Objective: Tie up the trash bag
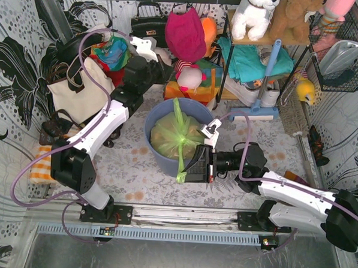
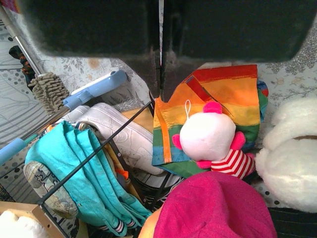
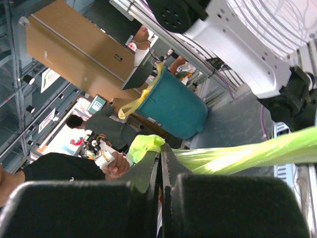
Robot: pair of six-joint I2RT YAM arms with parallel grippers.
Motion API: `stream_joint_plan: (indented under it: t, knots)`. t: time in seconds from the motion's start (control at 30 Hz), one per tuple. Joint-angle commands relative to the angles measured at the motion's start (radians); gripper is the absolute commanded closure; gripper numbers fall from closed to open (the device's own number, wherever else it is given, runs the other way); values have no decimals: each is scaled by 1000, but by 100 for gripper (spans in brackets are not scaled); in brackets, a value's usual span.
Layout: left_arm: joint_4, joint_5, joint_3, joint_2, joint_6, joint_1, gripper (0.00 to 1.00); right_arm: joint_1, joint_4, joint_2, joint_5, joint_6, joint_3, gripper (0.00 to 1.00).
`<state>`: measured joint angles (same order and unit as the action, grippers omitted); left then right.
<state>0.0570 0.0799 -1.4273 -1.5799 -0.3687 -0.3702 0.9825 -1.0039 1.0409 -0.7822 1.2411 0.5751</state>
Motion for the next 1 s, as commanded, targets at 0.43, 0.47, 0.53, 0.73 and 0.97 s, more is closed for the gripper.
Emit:
stream_joint_plan:
  t: [0.43, 0.47, 0.53, 0.73, 0.97]
  knots:
    - [14, 27, 74, 62, 9, 2, 98, 5, 730, -147, 174, -478, 167, 44]
    - [11, 26, 78, 71, 10, 2, 97, 4, 816, -157, 201, -526, 210, 42]
    - [4, 27, 84, 88, 10, 2, 95, 4, 971, -172, 258, -624, 295, 40]
    - [-42, 55, 78, 134, 15, 2, 89, 4, 1310, -162, 505, -828, 537, 39]
    - [-126, 94, 101, 221, 23, 2, 78, 5, 1442, -52, 651, -856, 696, 49]
